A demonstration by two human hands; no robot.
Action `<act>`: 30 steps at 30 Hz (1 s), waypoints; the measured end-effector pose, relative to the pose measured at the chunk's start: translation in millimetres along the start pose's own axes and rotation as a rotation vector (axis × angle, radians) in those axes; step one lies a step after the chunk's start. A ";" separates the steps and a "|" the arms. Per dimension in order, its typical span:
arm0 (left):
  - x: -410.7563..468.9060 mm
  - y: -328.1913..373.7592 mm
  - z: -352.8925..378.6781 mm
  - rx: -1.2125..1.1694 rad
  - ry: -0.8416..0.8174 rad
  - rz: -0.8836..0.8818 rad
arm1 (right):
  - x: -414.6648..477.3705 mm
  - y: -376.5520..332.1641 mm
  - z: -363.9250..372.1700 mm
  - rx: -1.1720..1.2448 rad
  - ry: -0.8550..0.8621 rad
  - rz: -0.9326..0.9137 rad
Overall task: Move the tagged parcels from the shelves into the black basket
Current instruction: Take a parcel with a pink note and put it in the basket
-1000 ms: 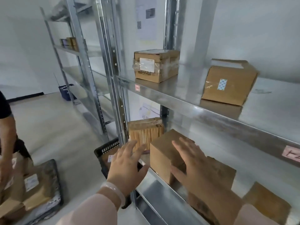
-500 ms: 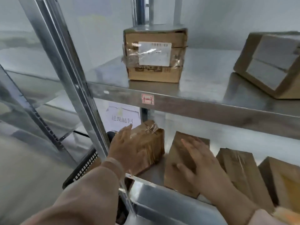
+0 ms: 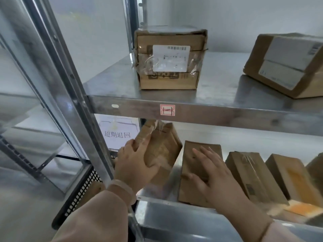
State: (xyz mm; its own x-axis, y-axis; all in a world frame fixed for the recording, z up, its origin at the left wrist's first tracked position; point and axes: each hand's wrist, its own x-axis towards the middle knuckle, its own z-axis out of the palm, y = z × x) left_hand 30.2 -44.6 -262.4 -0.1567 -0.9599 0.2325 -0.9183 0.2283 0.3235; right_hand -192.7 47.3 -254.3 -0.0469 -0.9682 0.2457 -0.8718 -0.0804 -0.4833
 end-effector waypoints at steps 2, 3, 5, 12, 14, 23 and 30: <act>-3.4 6.9 -10.1 -0.142 0.149 0.012 | 2.6 -8.3 -4.8 0.044 0.003 0.043; -4.1 9.4 -15.4 -0.217 0.180 0.006 | 3.9 -11.4 -7.9 0.080 0.001 0.072; -4.2 10.4 -23.4 -0.397 0.164 -0.031 | 7.6 -16.5 -14.3 0.189 0.030 0.106; -29.2 25.9 -47.2 -1.430 -0.174 -0.276 | 8.0 -31.9 -30.7 0.680 0.109 0.267; -37.9 25.5 -45.1 -1.611 -0.264 -0.372 | 3.7 -34.0 -33.6 0.794 0.053 0.284; -72.2 35.8 -38.0 -1.355 -0.180 -0.357 | -22.0 -37.0 -42.8 0.996 0.013 0.207; -121.4 68.0 -60.6 -1.313 -0.092 -0.319 | -50.9 -36.0 -46.2 1.004 -0.080 0.088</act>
State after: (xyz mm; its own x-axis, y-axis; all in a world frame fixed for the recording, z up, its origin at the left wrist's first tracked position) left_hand 8.8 97.4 -213.1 -0.0747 -0.9953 -0.0613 0.0953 -0.0683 0.9931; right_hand -181.5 110.5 -210.5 -0.0268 -0.9904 0.1358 -0.0513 -0.1344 -0.9896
